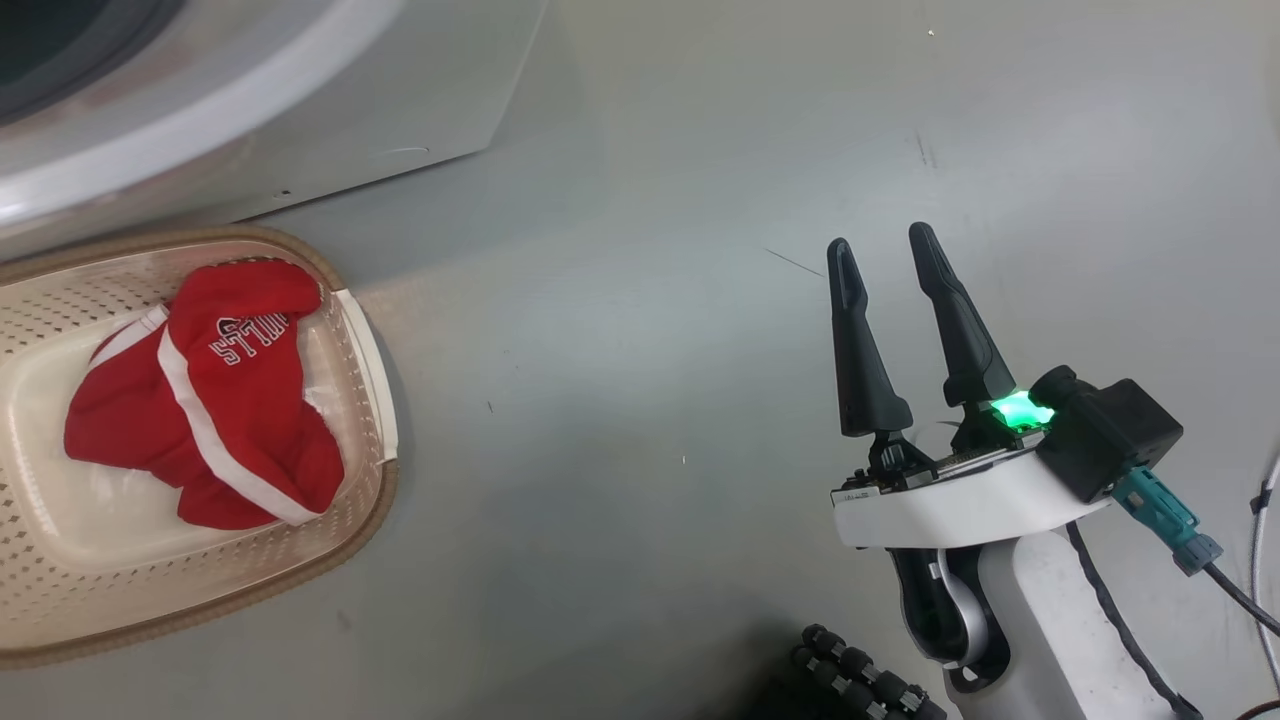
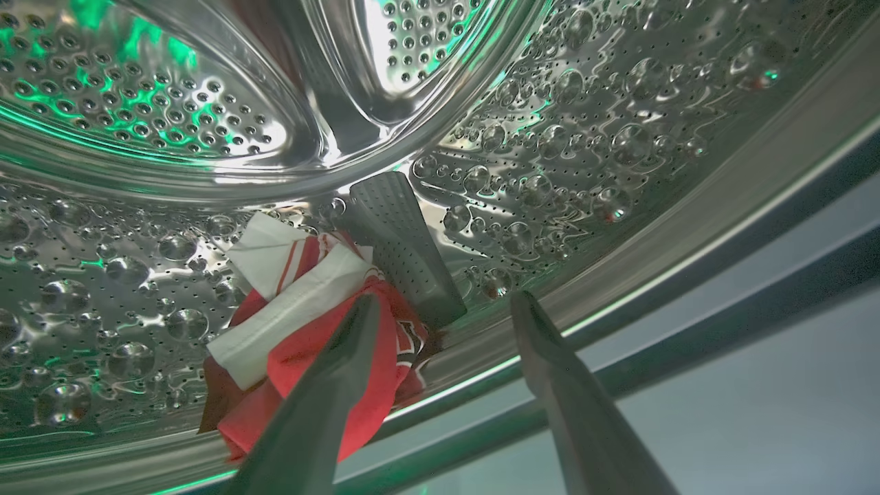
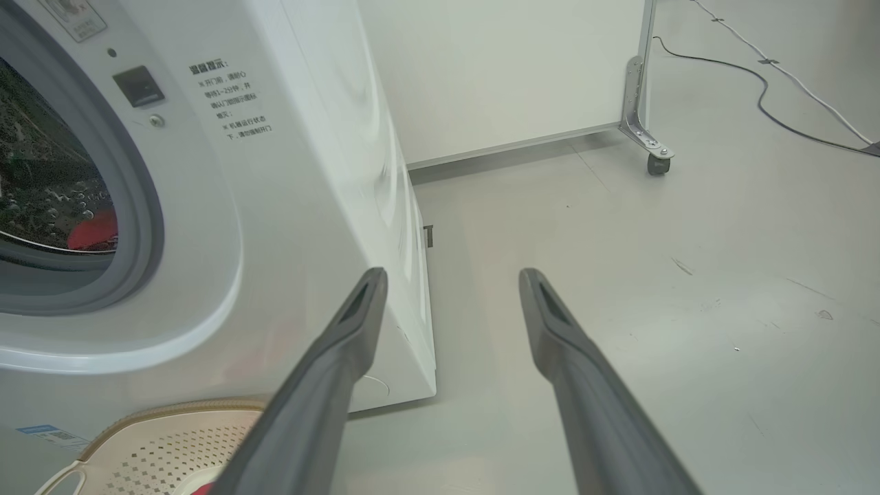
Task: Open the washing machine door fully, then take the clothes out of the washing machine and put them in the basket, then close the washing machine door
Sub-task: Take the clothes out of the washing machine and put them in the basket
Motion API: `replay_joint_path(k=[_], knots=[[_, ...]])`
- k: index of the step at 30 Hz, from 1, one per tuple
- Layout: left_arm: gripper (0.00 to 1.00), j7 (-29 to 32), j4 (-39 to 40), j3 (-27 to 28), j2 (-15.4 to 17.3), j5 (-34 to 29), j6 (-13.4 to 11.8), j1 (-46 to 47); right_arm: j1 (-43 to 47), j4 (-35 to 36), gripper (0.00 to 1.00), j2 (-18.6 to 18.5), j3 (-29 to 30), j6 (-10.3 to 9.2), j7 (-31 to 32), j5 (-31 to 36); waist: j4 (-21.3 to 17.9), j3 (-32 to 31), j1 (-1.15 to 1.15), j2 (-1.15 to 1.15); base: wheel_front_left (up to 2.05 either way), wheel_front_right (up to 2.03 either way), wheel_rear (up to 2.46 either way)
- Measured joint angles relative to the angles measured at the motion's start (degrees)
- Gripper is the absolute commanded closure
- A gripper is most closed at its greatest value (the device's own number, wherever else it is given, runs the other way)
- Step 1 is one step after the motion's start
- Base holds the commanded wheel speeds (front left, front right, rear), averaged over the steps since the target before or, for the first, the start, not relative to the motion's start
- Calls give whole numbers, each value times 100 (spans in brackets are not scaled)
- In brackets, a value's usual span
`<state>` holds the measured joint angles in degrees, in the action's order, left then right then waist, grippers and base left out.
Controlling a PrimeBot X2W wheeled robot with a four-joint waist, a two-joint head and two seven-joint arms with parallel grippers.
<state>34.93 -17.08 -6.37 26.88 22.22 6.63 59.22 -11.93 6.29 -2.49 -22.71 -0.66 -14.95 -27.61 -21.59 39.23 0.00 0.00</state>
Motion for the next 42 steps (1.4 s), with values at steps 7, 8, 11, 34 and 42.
replay_joint_path(k=[7, 8, 11, 34, 42], knots=[[0, 444, -320, 46, 292, 73, 23, 229, -116, -15, 0, 1, -166, 0, 0, -122, -207, 180, 0, 0, 0, 0, 0], [0, 477, -357, 56, 333, 73, 23, 255, -129, -20, 0, 2, -183, 0, 0, -135, -236, 201, 0, 0, 0, 0, 0], [0, 645, -495, 68, 394, 73, 23, 293, -175, -24, 0, 3, -200, -1, 0, -164, -316, 254, 0, 0, 0, 0, 0], [100, 1037, -1006, 81, 682, -135, -136, 493, -320, -80, 0, 7, -236, -10, 0, -221, -480, 409, 0, 0, 0, 0, 0], [100, 786, -992, 79, 680, -221, -136, 606, -410, -88, 0, 7, -216, -58, 0, -261, -456, 415, 0, 0, 0, 0, 0]])
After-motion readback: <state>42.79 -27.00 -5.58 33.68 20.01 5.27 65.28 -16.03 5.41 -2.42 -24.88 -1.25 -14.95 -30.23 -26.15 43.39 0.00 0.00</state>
